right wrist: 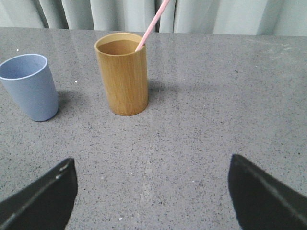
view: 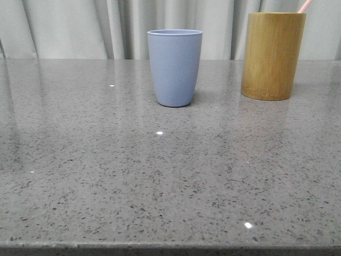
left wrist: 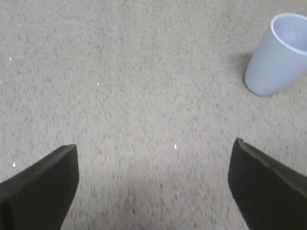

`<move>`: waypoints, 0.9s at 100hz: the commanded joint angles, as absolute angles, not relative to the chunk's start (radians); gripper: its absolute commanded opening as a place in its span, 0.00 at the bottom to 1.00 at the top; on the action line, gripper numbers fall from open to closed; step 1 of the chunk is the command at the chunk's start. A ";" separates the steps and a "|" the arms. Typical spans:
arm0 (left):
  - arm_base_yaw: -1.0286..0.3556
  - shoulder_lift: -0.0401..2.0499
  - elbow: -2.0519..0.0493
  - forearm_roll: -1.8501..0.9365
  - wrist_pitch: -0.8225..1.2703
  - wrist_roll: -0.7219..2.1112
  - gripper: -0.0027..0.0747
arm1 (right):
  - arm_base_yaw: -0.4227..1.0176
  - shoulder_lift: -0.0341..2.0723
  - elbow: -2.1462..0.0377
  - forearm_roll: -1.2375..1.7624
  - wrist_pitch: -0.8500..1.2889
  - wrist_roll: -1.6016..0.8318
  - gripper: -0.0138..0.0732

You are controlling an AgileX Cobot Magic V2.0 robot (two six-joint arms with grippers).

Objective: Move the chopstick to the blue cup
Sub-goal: 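Move the right gripper above the bamboo cup toward the pink stick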

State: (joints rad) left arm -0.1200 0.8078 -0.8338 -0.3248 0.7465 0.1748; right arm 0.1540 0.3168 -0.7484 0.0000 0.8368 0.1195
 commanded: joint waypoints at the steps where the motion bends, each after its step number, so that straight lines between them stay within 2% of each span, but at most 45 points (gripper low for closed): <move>1: -0.117 0.718 -0.783 -0.340 0.671 0.173 0.81 | 0.149 0.336 -0.780 -0.009 0.740 0.115 0.89; 28: -0.117 0.596 -0.634 -0.329 0.673 0.173 0.81 | 0.149 0.336 -0.771 0.030 0.605 0.115 0.89; 49: -0.117 0.594 -0.620 -0.329 0.677 0.173 0.81 | 0.149 0.388 -0.678 0.032 0.283 0.115 0.89; 90: -0.117 0.594 -0.620 -0.329 0.677 0.173 0.81 | 0.149 0.775 -0.657 0.070 -0.154 0.144 0.89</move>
